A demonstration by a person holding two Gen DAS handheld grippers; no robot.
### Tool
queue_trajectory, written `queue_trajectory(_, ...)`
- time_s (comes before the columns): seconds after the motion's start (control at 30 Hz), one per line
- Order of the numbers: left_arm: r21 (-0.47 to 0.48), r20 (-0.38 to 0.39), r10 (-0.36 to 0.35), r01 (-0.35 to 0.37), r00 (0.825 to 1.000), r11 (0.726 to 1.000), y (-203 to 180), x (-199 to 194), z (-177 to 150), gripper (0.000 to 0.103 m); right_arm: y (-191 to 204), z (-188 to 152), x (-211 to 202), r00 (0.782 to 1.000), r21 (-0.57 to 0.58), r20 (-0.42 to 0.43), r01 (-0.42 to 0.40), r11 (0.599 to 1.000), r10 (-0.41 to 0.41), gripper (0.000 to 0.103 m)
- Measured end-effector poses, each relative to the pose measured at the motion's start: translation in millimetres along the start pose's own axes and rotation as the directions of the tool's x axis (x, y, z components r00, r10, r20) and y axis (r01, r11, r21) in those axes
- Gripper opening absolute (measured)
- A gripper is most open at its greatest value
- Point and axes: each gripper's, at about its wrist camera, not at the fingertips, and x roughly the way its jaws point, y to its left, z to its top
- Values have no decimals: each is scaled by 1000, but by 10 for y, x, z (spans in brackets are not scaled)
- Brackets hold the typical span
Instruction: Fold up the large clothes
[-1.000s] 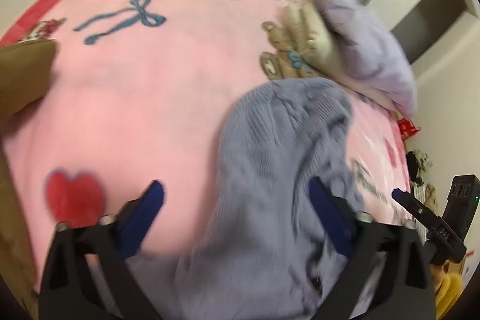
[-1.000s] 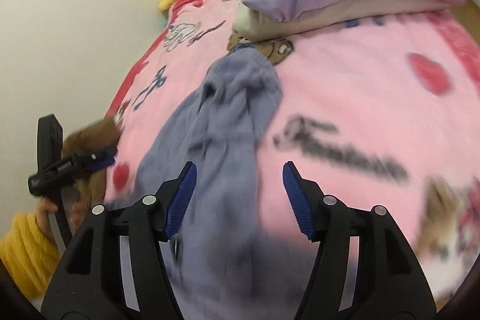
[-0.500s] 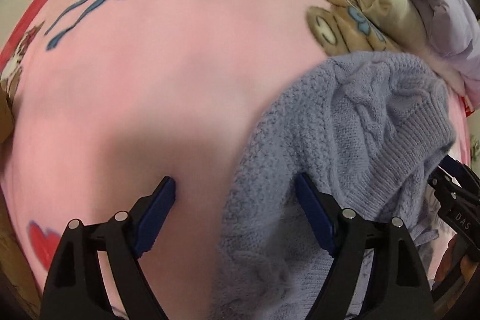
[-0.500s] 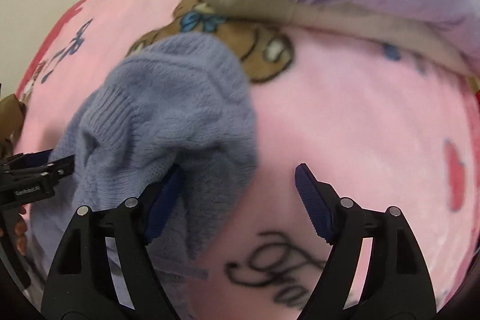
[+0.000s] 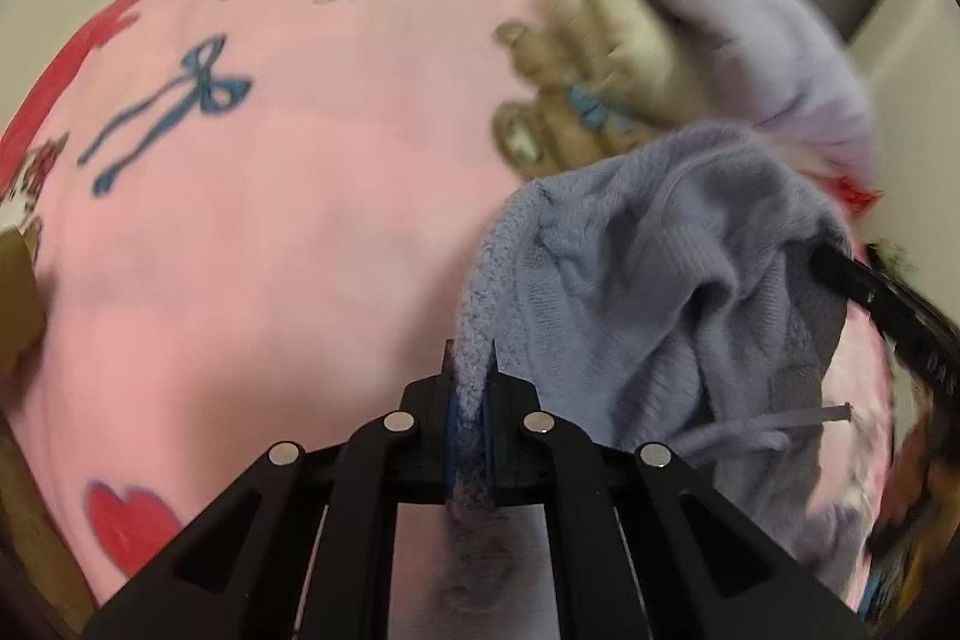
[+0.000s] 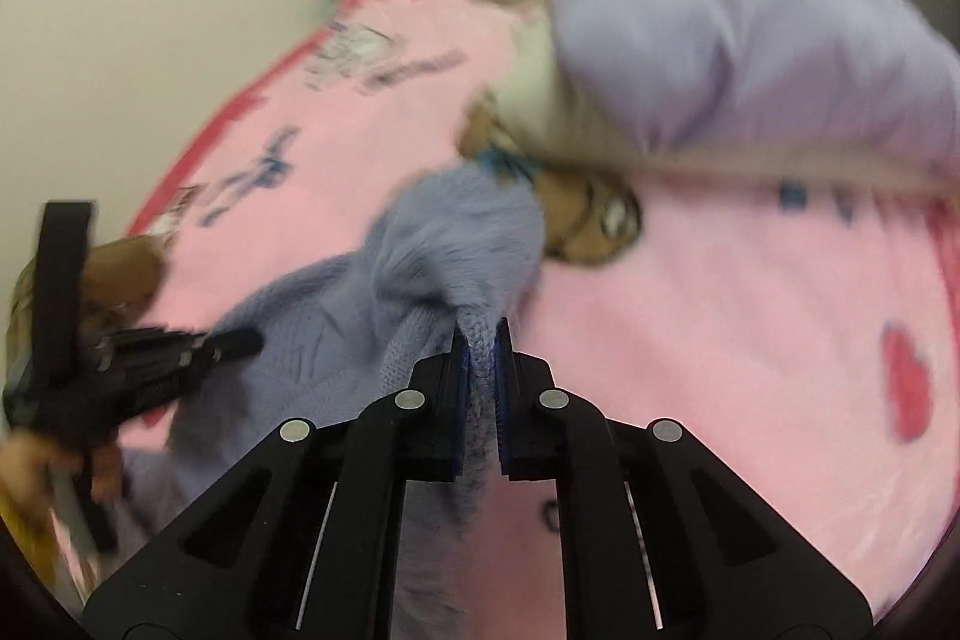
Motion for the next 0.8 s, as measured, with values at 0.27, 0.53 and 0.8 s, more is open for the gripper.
queue_trajectory(0.27, 127, 120, -287, 272, 950, 954, 301, -1136, -709, 6, 549, -393, -1232, 988, -233, 83, -111, 966, 133, 7)
queue_trajectory(0.53, 56, 15, -383, 382, 924, 923, 420, -1436, -1963, 6, 1098, -1859, -1863, 993, -383, -7, -109, 917, 116, 7)
queue_trajectory(0.8, -248, 88, -436, 443, 896, 862, 662, -1104, -2776, 7, 1128, -2943, -1521, 988, -234, -151, -61, 970, 26, 7)
